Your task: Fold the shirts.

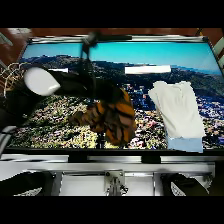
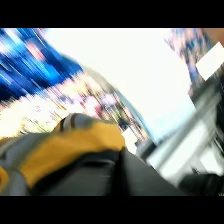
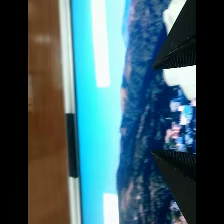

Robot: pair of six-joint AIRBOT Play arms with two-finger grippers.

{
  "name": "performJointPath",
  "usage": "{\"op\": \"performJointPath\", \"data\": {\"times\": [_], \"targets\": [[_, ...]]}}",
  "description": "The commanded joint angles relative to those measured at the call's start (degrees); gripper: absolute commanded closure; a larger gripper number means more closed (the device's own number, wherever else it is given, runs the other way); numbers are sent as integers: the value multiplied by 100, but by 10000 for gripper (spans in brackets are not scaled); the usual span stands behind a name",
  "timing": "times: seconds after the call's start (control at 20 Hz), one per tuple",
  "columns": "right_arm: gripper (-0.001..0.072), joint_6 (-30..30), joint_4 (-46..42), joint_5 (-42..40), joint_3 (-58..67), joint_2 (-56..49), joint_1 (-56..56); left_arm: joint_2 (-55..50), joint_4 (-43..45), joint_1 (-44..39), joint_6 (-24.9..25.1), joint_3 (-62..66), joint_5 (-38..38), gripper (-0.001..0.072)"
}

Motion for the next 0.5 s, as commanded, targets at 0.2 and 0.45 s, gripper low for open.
{"op": "performJointPath", "data": {"times": [0.2,0.45], "targets": [[89,-297,361,-2594,-149,-254,7,66,1019,634,-651,-721,-1414,-13],[89,-476,1794,-2643,-2396,-227,7,710,2232,2253,-538,-1447,-2629,-13]]}}
